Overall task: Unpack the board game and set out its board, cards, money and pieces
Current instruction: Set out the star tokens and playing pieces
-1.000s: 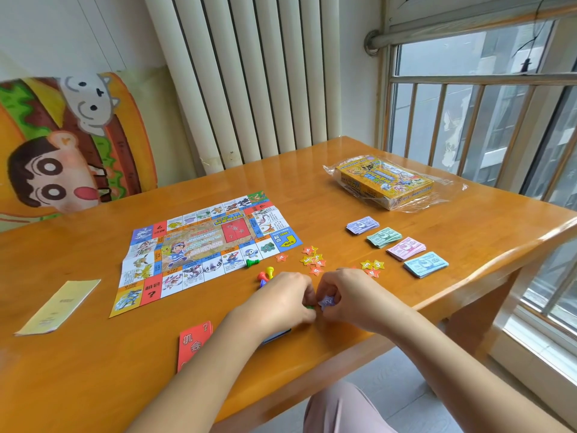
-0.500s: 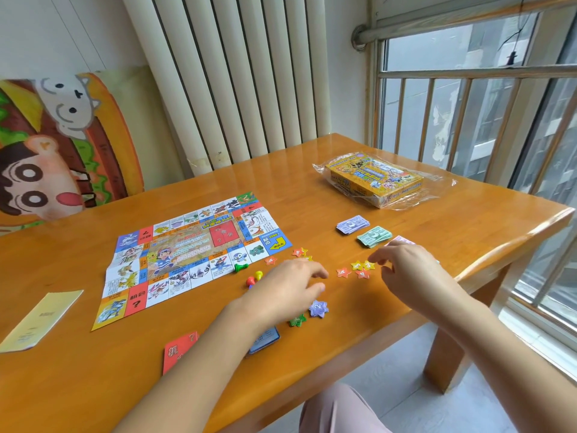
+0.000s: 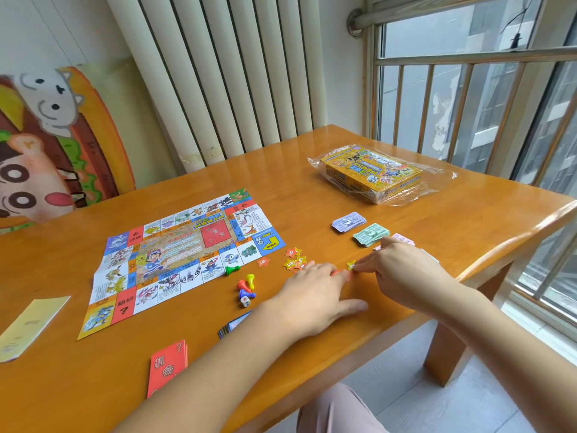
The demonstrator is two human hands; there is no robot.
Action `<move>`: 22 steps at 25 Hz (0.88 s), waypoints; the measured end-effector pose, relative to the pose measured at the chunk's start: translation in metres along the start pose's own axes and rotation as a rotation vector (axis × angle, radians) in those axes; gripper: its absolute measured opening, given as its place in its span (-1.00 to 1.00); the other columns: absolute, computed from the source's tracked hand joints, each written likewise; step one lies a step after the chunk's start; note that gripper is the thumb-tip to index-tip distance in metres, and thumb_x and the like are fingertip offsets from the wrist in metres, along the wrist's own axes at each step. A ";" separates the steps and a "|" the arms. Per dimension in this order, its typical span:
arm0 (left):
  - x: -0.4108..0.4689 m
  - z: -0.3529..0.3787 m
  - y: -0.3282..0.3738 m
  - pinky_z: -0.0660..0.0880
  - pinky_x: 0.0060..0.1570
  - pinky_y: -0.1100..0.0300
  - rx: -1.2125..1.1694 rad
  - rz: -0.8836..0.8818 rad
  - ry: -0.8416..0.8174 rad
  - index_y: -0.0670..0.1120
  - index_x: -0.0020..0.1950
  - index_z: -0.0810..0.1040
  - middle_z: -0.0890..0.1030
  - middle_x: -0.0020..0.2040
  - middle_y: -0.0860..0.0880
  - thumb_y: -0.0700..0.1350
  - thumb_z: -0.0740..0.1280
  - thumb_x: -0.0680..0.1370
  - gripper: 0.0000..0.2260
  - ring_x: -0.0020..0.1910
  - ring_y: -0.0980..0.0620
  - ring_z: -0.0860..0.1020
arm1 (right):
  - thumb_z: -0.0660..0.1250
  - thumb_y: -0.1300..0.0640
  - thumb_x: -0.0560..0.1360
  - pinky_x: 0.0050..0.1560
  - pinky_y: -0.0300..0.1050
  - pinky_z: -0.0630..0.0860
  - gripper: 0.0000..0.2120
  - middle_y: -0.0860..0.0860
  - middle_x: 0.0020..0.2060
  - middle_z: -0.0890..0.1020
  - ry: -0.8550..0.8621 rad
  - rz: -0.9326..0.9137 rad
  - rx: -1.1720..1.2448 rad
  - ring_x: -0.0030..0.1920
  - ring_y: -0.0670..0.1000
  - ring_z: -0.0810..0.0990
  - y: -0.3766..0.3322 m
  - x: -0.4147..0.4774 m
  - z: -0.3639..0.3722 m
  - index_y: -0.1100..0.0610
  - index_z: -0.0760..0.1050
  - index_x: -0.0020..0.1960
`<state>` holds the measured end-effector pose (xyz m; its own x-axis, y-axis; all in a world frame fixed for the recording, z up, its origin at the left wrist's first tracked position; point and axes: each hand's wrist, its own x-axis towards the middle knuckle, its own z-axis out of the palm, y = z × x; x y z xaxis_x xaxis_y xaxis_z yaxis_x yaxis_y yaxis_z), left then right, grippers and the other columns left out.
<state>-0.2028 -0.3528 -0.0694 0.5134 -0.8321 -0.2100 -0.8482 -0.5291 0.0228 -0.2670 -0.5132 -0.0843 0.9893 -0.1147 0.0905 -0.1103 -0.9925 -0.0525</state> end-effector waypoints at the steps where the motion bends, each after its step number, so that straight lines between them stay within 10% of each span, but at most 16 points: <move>1: 0.000 -0.001 -0.003 0.05 0.45 0.05 0.021 -0.009 -0.002 -0.03 0.52 0.18 0.26 0.47 -0.10 0.29 0.06 0.56 -0.38 0.48 -0.11 0.16 | 0.06 0.32 0.50 -0.10 -0.16 0.45 -0.45 -0.08 0.13 0.60 -0.009 0.015 -0.003 0.16 -0.03 0.39 -0.001 -0.003 -0.002 -0.16 0.45 0.33; 13: 0.001 -0.001 -0.067 -0.04 0.46 0.17 -0.110 -0.151 0.149 -0.09 0.51 0.23 0.27 0.50 -0.02 -0.09 0.06 0.66 -0.60 0.48 0.04 0.19 | 0.18 0.31 0.52 0.15 -0.21 0.39 -0.62 -0.13 0.14 0.62 0.082 -0.159 0.290 0.16 -0.03 0.47 -0.018 0.015 -0.006 -0.01 0.59 0.20; 22: -0.019 0.019 -0.079 0.14 0.47 0.05 -0.137 -0.170 0.159 -0.03 0.45 0.31 0.37 0.41 0.00 -0.13 0.10 0.63 -0.63 0.45 -0.03 0.23 | 0.39 0.07 0.49 -0.18 -0.32 0.27 -0.72 0.03 0.10 0.62 -0.104 -0.193 0.306 0.00 -0.01 0.53 -0.049 0.107 -0.001 0.02 0.61 0.20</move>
<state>-0.1477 -0.2923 -0.0854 0.6701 -0.7392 -0.0666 -0.7281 -0.6722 0.1346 -0.1563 -0.4764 -0.0712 0.9953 0.0934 0.0270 0.0970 -0.9353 -0.3404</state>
